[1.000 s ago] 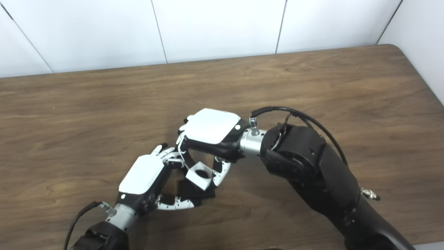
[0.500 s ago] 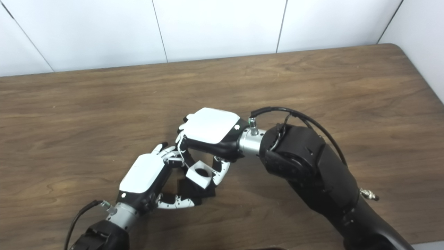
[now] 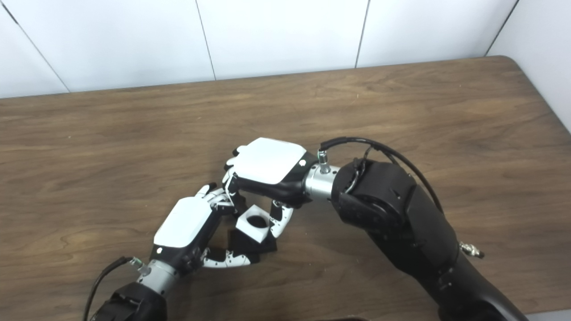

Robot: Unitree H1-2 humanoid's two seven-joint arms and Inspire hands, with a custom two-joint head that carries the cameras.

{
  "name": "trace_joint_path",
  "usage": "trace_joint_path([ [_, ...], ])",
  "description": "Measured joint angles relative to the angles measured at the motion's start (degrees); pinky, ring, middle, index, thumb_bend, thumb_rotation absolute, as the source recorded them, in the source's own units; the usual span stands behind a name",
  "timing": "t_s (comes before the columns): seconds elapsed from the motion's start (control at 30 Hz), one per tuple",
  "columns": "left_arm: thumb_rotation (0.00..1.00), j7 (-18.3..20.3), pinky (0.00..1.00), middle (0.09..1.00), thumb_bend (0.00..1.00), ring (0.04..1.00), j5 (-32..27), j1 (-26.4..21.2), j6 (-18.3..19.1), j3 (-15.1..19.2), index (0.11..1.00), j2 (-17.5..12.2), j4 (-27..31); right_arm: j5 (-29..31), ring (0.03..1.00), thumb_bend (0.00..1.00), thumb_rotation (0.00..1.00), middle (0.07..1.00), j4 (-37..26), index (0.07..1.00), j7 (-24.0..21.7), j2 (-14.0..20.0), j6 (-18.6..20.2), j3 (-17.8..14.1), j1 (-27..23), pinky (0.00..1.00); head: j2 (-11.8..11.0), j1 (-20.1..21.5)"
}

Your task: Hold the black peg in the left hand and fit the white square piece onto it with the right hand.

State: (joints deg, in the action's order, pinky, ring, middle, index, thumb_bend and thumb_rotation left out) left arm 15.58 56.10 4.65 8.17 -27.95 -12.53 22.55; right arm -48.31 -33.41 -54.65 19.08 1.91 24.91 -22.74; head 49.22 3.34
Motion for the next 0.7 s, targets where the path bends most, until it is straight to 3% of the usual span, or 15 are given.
trace_joint_path([
  [0.7,0.05,0.43,0.99,0.801,0.51,0.895,0.01,-0.05,0.05,0.06,0.489,0.28,0.03,-0.15,0.891,0.52,0.13,0.788,-1.14,0.484,-1.86,-0.01,0.14,-0.38,-0.25,0.94,0.53,0.18],
])
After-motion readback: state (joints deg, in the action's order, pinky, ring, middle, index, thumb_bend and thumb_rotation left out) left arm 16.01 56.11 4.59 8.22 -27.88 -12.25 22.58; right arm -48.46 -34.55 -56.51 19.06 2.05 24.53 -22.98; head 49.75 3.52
